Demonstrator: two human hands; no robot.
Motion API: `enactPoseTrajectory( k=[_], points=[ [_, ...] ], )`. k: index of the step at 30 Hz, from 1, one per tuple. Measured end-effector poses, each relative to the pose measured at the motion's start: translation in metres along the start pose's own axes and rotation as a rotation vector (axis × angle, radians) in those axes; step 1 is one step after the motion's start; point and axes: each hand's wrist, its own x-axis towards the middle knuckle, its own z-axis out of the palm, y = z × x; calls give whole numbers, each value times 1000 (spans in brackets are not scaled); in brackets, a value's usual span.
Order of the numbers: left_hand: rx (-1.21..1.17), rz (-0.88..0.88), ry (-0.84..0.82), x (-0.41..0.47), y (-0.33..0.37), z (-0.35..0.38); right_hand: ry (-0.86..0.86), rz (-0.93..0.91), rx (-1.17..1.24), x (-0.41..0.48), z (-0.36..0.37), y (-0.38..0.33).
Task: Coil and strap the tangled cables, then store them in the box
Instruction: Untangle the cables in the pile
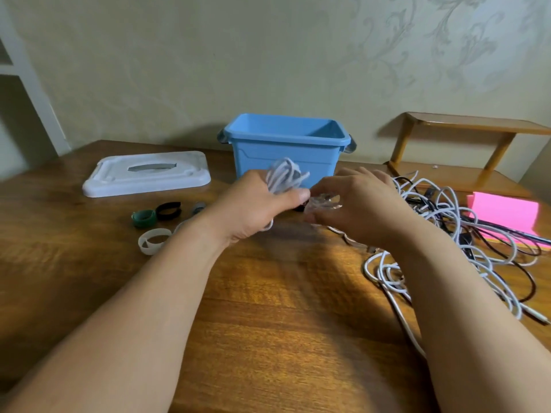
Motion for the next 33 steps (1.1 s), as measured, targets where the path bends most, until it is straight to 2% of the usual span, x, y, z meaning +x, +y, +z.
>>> enactPoseTrajectory(
  k=[4, 5, 7, 10, 13, 17, 19, 22, 25, 29, 33],
  points=[
    [-433, 54, 312, 4, 2, -15, -89, 70, -69, -1, -1, 12],
    [-529, 64, 352, 6, 2, -20, -111, 86, -85, -1, 0, 15],
    [-618, 51, 326, 7, 1, -20, -157, 99, -105, -2, 1, 18],
    [-480, 20, 271, 7, -3, -8, -162, 73, -40, -5, -4, 10],
    [-429, 11, 254, 8, -5, -1, 12, 31, 59, -2, -5, 3],
    [-514, 3, 183, 4, -1, 3, 212, 6, 197, 3, 1, 0],
    [-456, 30, 102, 3, -3, 6, 219, 41, 312, 4, 1, -1],
    [-221, 67, 10, 2, -7, 12, 198, 82, 486, 2, -2, -4],
    [-176, 33, 107, 1, -5, 19, 194, 68, 501, 1, -2, -5],
    [-260, -15, 240, 4, -8, 22, 57, 108, 668, -2, -6, -10],
    [-163, 4, 299, 7, -8, 26, 57, 101, 700, -2, -7, -12]
  ],
)
